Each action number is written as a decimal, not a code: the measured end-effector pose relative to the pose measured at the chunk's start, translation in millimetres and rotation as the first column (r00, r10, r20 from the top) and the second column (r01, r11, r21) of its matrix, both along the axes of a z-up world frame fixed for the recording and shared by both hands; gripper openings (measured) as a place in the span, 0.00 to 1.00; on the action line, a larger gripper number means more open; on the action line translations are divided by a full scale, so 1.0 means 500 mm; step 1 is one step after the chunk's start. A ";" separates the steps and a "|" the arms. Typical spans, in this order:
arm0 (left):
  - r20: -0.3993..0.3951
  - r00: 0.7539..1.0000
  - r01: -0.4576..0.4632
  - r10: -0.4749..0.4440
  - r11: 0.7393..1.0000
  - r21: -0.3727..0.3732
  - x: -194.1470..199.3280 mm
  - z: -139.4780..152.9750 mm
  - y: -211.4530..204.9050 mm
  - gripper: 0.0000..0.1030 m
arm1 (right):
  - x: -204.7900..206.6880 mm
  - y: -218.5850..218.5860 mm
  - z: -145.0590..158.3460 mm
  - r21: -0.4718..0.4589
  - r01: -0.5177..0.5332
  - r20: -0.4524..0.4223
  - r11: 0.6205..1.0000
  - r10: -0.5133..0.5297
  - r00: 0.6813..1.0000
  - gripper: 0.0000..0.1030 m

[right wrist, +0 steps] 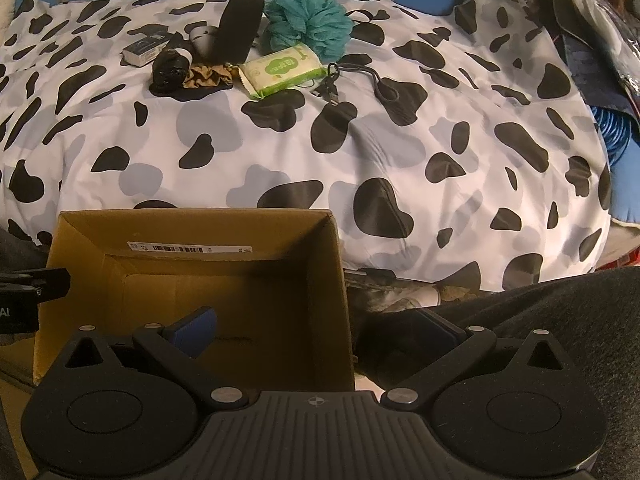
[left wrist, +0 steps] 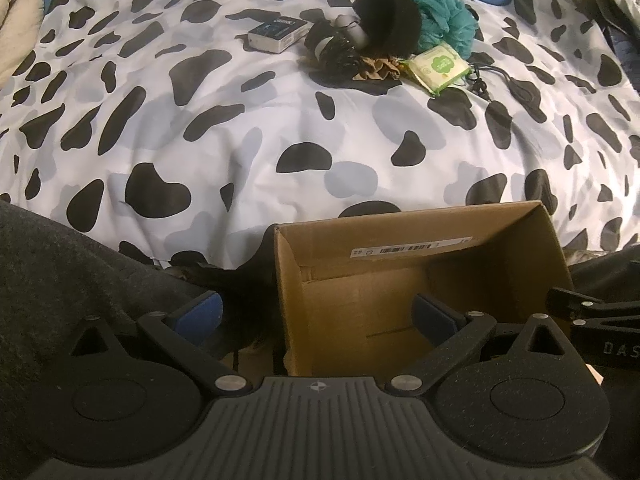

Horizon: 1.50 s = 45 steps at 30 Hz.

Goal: Organize soft objects

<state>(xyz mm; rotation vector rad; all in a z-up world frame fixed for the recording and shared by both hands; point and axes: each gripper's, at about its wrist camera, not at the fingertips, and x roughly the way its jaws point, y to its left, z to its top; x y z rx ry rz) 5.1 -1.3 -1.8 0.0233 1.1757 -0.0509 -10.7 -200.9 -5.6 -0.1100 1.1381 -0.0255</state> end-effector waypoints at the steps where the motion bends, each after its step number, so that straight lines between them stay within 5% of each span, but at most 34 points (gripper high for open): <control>1: 0.002 1.000 0.001 -0.001 1.000 -0.002 0.000 0.000 -0.001 1.00 | 0.000 0.000 0.000 0.000 0.002 0.000 1.000 -0.002 1.000 1.00; 45: 0.025 0.999 -0.022 0.023 0.999 -0.029 -0.004 0.005 0.012 1.00 | 0.000 -0.002 0.007 0.012 0.012 0.028 1.000 -0.012 1.000 1.00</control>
